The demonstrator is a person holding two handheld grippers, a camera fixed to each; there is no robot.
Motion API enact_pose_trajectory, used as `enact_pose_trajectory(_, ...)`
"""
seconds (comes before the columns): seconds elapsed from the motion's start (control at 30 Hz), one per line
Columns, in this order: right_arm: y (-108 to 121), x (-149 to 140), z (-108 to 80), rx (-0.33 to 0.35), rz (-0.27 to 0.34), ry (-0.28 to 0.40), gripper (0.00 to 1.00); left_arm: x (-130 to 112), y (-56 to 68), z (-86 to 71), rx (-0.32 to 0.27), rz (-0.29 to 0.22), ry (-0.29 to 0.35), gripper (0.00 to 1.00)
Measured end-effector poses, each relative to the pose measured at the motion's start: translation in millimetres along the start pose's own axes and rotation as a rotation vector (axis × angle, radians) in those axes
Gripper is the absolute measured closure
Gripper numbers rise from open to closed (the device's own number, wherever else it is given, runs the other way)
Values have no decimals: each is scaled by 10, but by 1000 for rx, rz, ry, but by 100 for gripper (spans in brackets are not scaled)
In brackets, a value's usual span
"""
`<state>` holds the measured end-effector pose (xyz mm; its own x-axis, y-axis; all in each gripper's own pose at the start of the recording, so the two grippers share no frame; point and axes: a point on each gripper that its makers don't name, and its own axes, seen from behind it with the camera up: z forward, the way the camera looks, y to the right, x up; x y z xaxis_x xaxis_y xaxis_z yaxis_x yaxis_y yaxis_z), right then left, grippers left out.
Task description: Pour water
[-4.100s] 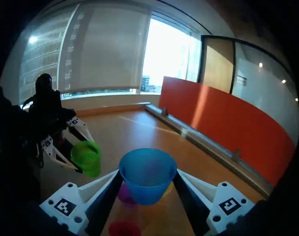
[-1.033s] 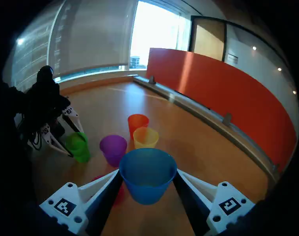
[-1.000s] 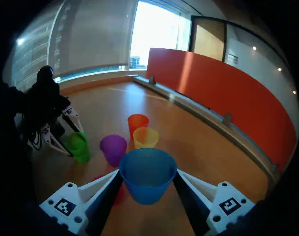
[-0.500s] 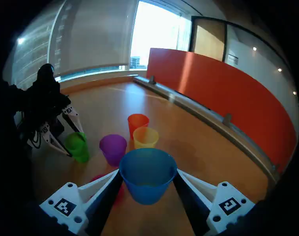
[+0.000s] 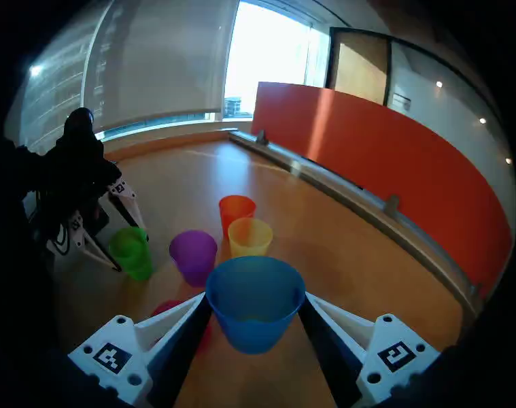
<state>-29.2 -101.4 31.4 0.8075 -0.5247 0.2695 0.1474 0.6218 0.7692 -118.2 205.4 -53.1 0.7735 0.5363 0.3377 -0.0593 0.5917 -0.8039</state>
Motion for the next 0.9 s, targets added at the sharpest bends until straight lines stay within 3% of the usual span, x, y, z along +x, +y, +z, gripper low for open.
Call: enact_pose_trajectory(0.9,35,-335,200,8,57,-66,10,-76,-78,-254,45,7,-1,3)
